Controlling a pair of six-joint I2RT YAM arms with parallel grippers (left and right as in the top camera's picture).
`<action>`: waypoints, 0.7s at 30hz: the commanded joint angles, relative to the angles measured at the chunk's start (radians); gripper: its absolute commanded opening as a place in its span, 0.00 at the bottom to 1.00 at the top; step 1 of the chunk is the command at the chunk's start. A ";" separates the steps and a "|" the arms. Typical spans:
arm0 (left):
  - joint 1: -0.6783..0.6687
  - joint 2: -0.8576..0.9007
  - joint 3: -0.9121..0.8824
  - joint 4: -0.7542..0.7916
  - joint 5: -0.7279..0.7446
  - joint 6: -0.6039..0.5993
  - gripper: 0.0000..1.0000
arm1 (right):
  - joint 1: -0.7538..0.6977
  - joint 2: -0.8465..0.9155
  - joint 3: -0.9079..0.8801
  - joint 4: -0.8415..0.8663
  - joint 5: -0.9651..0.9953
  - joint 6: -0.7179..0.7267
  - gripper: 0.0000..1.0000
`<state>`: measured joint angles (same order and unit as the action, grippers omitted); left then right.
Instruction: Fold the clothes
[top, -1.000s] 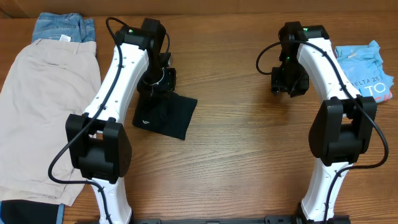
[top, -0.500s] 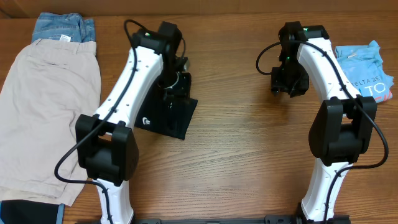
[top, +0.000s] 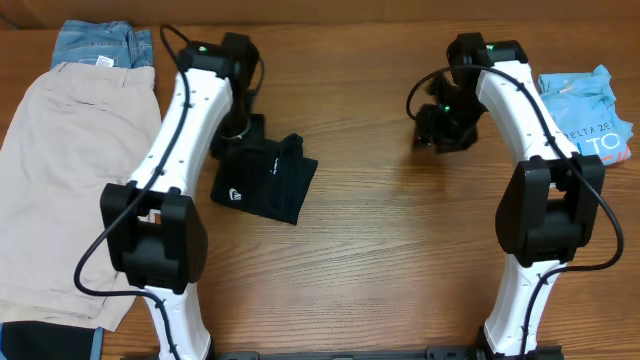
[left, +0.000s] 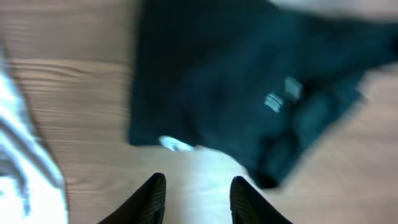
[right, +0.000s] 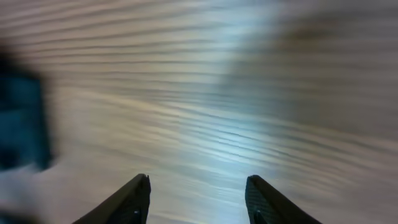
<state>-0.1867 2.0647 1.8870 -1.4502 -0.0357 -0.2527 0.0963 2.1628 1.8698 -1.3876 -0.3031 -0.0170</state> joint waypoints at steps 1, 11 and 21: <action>0.054 0.002 -0.023 0.060 -0.058 -0.069 0.40 | 0.093 -0.041 0.013 0.050 -0.275 -0.063 0.53; 0.096 0.041 -0.191 0.288 0.003 -0.066 0.41 | 0.380 -0.040 0.012 0.313 -0.260 0.066 0.52; 0.096 0.074 -0.237 0.303 0.003 -0.065 0.42 | 0.504 -0.022 -0.004 0.432 0.015 0.213 0.65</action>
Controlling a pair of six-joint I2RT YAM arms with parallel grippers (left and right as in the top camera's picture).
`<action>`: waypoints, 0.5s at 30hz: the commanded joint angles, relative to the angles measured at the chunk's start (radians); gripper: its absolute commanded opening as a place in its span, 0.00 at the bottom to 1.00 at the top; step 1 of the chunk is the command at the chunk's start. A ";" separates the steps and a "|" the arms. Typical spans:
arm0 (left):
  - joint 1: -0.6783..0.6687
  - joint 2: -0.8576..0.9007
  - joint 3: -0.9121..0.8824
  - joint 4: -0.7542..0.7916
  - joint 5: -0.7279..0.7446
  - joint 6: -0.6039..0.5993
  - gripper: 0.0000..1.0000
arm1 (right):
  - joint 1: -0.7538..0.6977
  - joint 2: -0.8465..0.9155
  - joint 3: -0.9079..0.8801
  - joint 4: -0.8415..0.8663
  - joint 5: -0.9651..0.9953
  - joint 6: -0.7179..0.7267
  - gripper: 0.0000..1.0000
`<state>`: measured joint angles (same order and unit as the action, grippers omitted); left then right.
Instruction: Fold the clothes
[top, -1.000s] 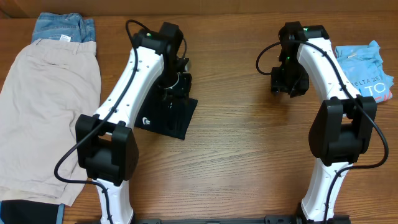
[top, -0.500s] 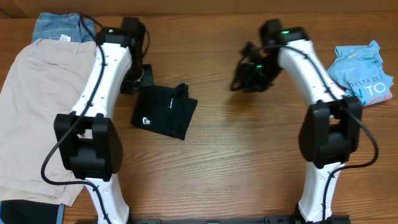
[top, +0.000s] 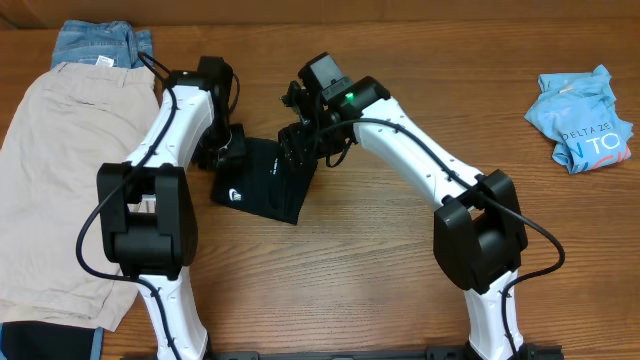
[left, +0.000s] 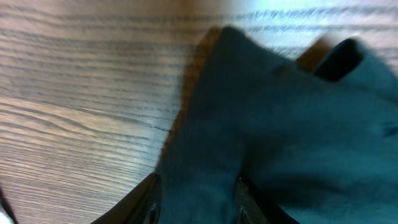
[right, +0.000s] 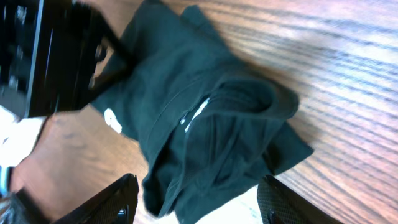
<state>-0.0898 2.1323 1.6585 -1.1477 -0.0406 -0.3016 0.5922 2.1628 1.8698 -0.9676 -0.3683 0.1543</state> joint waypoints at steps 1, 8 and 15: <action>-0.001 0.006 -0.009 0.000 0.008 -0.016 0.43 | 0.013 -0.011 -0.004 0.022 0.080 0.043 0.65; -0.002 0.006 -0.009 -0.005 0.008 -0.016 0.47 | 0.048 0.041 -0.005 0.099 0.081 0.057 0.58; -0.002 0.006 -0.009 -0.004 0.009 -0.016 0.49 | 0.053 0.106 -0.005 0.110 0.099 0.091 0.53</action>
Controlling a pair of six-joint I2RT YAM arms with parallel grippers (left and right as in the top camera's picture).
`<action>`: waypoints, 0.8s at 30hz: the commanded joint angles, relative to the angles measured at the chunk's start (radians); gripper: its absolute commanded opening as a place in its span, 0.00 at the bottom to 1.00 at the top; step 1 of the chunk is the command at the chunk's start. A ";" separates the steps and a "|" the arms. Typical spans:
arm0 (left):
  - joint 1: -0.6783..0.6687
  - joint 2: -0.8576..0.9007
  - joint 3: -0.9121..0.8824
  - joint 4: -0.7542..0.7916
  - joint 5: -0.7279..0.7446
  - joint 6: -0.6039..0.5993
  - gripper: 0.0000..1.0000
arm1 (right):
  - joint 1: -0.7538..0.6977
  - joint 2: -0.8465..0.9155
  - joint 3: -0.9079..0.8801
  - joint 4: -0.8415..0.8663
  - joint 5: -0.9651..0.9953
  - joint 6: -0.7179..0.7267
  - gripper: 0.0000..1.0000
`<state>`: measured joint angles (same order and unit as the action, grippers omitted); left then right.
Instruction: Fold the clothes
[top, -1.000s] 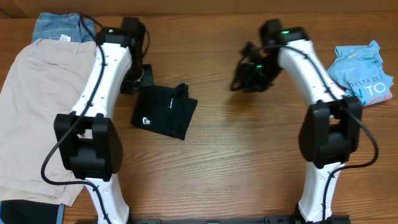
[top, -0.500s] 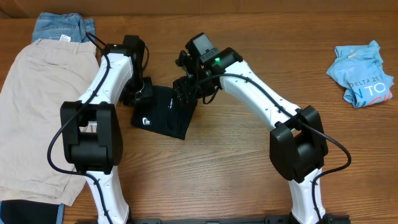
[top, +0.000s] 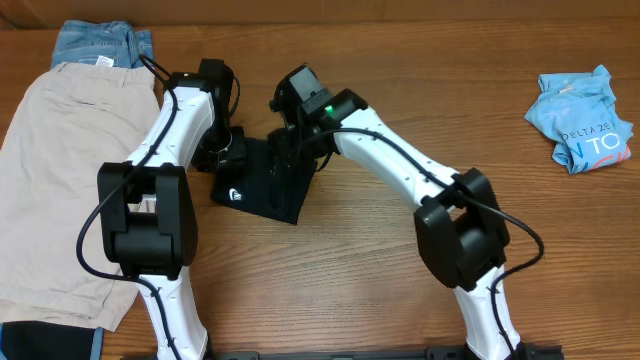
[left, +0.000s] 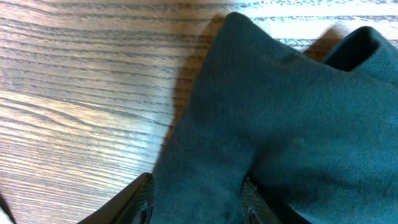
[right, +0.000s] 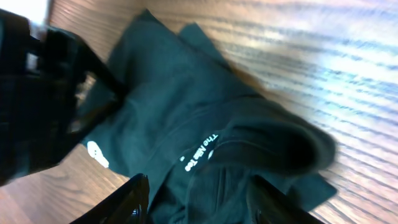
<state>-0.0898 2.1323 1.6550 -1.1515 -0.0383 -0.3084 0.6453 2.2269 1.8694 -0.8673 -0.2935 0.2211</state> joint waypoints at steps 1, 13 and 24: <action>-0.002 0.006 -0.006 -0.001 0.006 -0.010 0.49 | 0.000 0.045 -0.005 0.012 0.025 0.024 0.50; -0.002 0.006 -0.006 0.000 0.006 -0.010 0.51 | -0.048 0.062 -0.005 -0.126 0.214 0.072 0.04; -0.002 0.006 -0.006 -0.002 0.013 -0.006 0.50 | -0.080 0.060 -0.003 -0.282 0.204 0.034 0.34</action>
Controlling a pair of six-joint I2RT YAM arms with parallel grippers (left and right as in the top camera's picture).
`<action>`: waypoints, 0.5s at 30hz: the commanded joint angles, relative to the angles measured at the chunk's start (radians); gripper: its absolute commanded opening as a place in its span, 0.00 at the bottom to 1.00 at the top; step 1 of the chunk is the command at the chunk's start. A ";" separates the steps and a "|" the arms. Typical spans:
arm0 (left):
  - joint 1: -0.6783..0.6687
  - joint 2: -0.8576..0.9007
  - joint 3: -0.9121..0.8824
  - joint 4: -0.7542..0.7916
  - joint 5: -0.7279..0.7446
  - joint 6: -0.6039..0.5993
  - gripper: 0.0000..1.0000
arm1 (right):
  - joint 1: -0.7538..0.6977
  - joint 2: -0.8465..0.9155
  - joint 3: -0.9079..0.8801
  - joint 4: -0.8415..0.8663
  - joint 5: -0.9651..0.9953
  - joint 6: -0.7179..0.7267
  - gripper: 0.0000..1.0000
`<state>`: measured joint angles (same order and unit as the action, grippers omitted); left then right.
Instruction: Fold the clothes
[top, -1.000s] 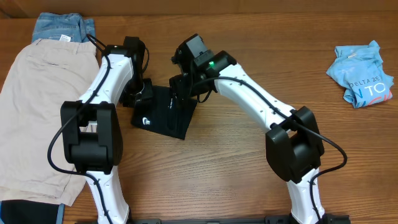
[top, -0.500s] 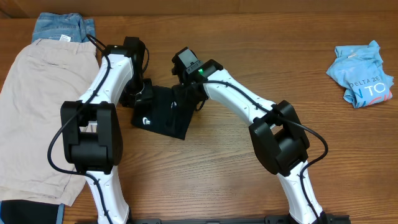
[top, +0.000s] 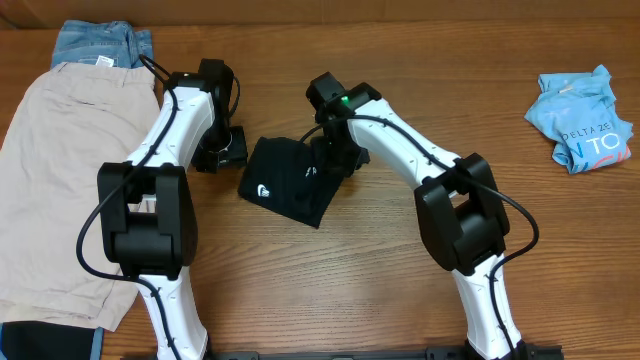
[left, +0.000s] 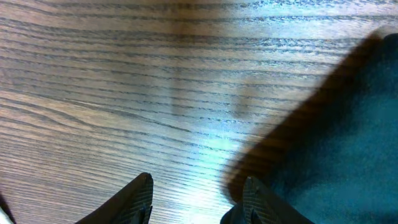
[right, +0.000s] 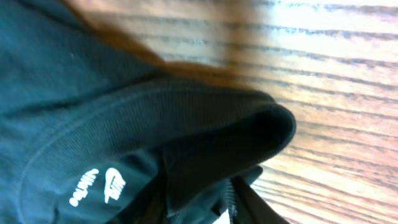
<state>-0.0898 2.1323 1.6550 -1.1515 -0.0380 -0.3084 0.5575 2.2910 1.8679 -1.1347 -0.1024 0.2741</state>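
A folded black garment (top: 288, 186) with a small white logo lies on the wooden table (top: 400, 270), mid-left. My right gripper (top: 335, 156) sits at its right edge, shut on the ribbed collar fold (right: 205, 134); only one dark fingertip (right: 249, 200) shows past the cloth. My left gripper (top: 222, 150) stands open just left of the garment, over bare wood (left: 155, 106), with the black cloth (left: 354, 130) off to its right side.
Beige shorts (top: 70, 160) lie spread at the left edge, with folded jeans (top: 100, 42) behind them. A crumpled light-blue garment (top: 585, 112) lies at the far right. Something dark (top: 45, 340) shows at the front-left corner.
The black garment has shifted right, out from between my left gripper's fingers. My right gripper now grips its collar at the right edge. The left arm stays where it was.
My right gripper was open far right near the blue garment, my left above the black garment's left side. Then the right hovered over the black garment while the left fingers straddled its corner. Now the right holds the collar and the garment lies further right.
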 joint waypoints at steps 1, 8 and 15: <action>-0.002 0.006 -0.006 -0.003 0.021 -0.003 0.50 | 0.008 -0.006 -0.001 -0.022 0.016 -0.019 0.34; -0.002 0.006 -0.005 -0.065 0.210 0.069 0.51 | -0.004 -0.029 0.000 -0.055 0.080 -0.018 0.35; 0.001 0.006 -0.005 -0.184 0.260 0.069 0.55 | -0.026 -0.172 0.000 -0.095 0.123 -0.045 0.40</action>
<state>-0.0898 2.1323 1.6547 -1.3121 0.1558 -0.2588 0.5499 2.2528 1.8641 -1.2240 -0.0319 0.2474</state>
